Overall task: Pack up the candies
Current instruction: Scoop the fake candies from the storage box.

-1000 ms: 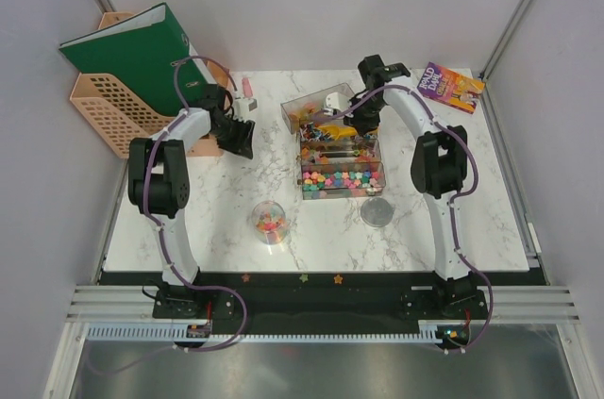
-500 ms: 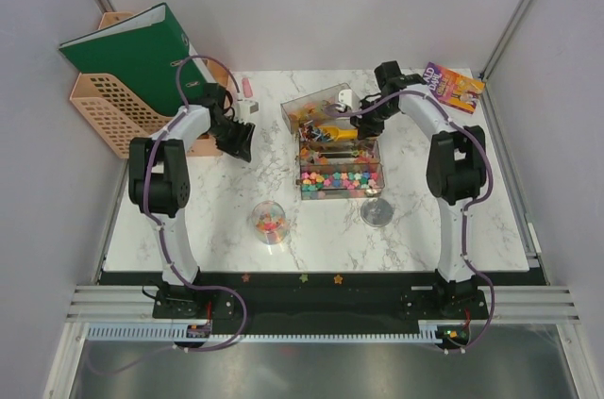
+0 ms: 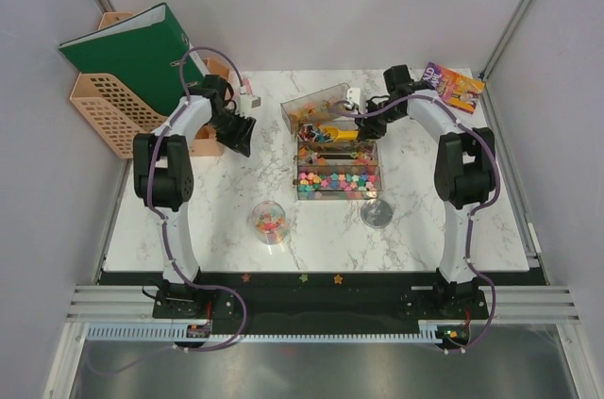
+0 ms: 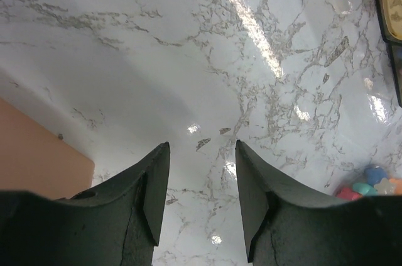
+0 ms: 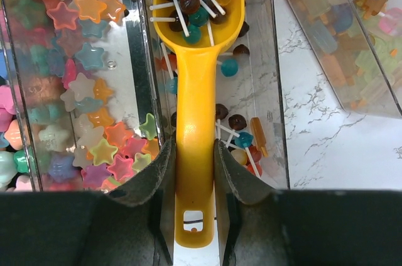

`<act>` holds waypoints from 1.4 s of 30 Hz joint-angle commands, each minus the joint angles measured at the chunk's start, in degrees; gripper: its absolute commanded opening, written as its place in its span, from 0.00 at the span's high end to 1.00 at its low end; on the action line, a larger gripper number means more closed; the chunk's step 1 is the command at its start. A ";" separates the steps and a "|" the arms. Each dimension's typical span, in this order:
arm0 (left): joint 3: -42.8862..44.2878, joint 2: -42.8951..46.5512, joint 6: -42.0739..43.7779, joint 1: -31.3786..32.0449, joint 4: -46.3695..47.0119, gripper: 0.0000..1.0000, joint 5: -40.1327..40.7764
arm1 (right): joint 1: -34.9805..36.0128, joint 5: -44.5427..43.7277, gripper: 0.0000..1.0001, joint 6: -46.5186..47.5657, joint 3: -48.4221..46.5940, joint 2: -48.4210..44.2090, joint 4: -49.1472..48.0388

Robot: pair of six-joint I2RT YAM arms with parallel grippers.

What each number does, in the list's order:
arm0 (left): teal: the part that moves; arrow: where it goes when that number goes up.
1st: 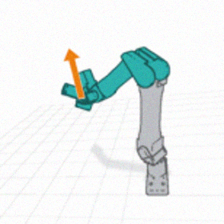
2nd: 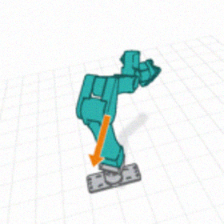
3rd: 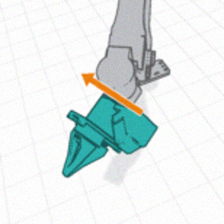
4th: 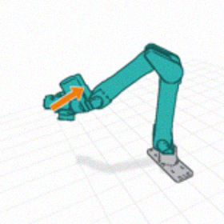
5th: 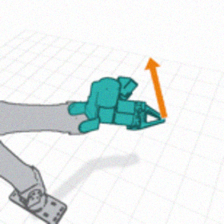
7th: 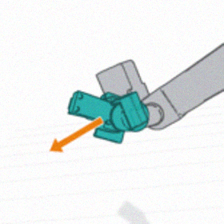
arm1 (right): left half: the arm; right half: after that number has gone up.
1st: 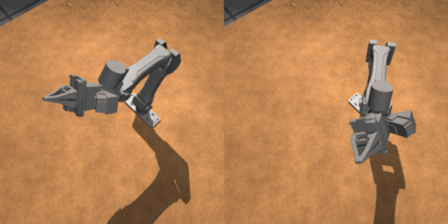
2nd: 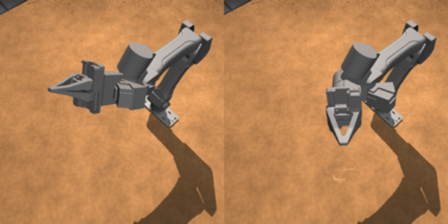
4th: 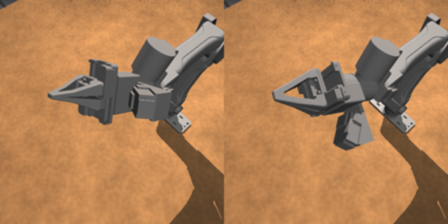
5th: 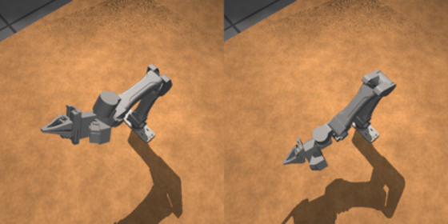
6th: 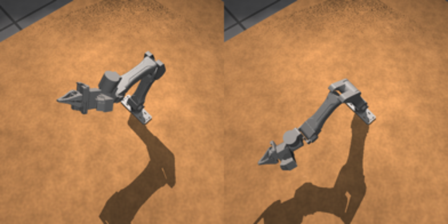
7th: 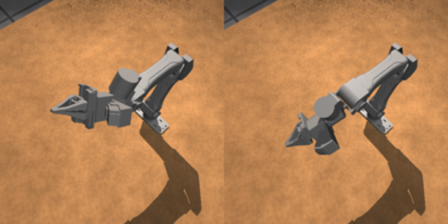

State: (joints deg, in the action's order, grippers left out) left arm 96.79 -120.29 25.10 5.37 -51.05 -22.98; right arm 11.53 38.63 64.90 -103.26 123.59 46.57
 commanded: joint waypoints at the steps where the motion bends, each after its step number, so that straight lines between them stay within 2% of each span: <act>1: 5.41 -1.69 3.11 -0.27 -3.18 0.47 -0.14 | 0.07 9.35 1.00 -0.04 1.66 -3.97 3.18; 6: 9.20 -3.81 2.94 -0.27 -5.20 0.47 0.57 | -0.19 9.97 1.00 1.28 3.33 -6.08 3.35; 12: 9.11 -3.37 2.93 -0.18 -5.38 0.47 0.39 | -1.15 10.59 1.00 2.24 6.23 -7.93 3.09; 17: 9.20 -3.02 3.11 -0.09 -5.47 0.47 0.66 | -0.90 6.64 1.00 1.45 3.78 -4.16 4.41; 20: 8.94 -2.76 3.29 0.17 -5.38 0.47 0.83 | -0.10 1.81 0.91 2.50 -0.88 -0.39 8.00; 24: 8.32 -2.23 3.29 0.43 -5.47 0.47 1.10 | 0.42 -0.57 0.71 4.26 -4.84 2.27 11.70; 37: 6.39 -2.14 3.46 0.79 -5.38 0.47 1.71 | 2.27 -1.98 0.53 6.11 -7.21 5.25 12.76; 40: 6.48 -2.14 3.55 0.87 -5.38 0.47 1.89 | 2.44 -1.72 0.58 5.67 -7.83 5.96 12.67; 41: 6.48 -2.14 3.55 0.96 -5.38 0.47 1.98 | 2.45 -1.54 0.68 5.41 -8.09 6.22 12.93; 42: 6.39 -2.14 3.55 0.96 -5.38 0.47 1.98 | 2.45 -1.37 0.74 5.23 -8.70 6.40 13.02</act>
State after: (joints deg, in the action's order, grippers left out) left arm 103.09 -123.61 26.55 6.04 -56.07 -22.28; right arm 13.13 34.72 70.28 -109.95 128.49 54.63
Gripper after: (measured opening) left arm 0.532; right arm 0.325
